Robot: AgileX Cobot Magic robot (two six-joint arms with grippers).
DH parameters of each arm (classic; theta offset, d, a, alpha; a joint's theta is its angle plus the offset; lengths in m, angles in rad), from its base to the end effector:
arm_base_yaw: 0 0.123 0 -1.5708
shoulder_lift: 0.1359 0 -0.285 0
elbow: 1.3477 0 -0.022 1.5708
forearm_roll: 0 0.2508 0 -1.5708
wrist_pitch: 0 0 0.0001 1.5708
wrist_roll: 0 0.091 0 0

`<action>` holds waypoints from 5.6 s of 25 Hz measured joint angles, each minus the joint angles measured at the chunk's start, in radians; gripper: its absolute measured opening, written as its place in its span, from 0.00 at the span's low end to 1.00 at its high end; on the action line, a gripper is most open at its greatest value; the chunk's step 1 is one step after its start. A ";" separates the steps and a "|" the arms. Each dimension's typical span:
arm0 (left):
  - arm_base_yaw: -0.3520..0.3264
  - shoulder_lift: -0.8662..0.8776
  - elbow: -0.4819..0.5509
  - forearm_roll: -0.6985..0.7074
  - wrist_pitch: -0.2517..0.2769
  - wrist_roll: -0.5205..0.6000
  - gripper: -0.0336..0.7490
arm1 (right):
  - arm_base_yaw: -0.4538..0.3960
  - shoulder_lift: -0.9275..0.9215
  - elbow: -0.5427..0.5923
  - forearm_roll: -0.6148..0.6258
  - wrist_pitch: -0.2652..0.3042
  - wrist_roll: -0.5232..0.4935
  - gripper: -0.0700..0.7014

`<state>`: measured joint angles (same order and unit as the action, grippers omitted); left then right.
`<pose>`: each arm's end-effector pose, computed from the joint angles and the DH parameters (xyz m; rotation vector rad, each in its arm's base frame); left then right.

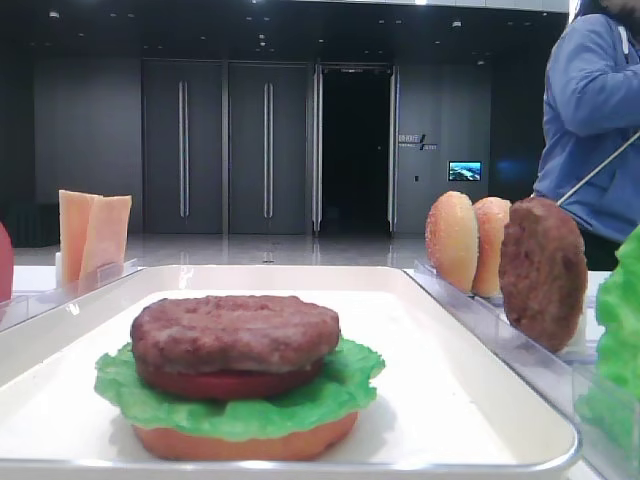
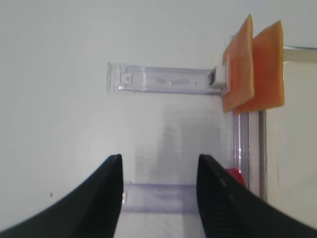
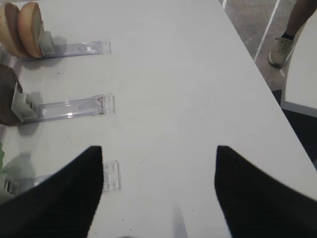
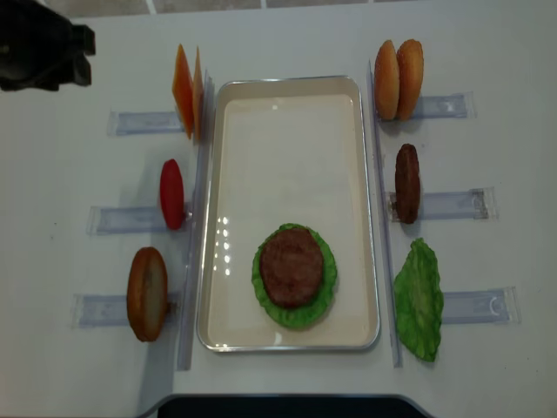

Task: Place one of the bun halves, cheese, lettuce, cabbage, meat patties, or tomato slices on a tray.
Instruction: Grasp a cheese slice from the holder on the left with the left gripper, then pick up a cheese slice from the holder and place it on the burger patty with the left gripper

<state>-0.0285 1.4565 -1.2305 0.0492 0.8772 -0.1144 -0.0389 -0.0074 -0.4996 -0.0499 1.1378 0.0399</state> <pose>0.3054 -0.0053 0.3177 -0.0843 2.5837 0.0078 -0.0095 -0.0038 0.2711 0.0881 2.1120 -0.0598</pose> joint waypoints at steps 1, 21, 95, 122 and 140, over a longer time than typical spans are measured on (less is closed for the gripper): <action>0.000 0.030 -0.040 0.000 0.005 0.000 0.52 | 0.000 0.000 0.000 0.000 0.000 0.000 0.72; -0.021 0.422 -0.423 -0.013 0.126 -0.068 0.52 | 0.000 0.000 0.000 0.000 0.000 0.000 0.72; -0.310 0.494 -0.434 0.076 0.196 -0.245 0.07 | 0.000 0.000 0.000 0.001 0.000 0.001 0.72; -0.659 -0.067 0.271 -0.226 -0.228 -0.232 0.07 | 0.000 0.000 0.000 0.001 0.000 0.001 0.72; -0.785 -0.145 0.575 -0.582 -0.563 -0.006 0.07 | 0.000 0.000 0.000 0.001 0.000 0.001 0.72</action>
<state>-0.8135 1.3116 -0.6555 -0.5325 0.3142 -0.1205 -0.0389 -0.0074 -0.4996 -0.0491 1.1373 0.0408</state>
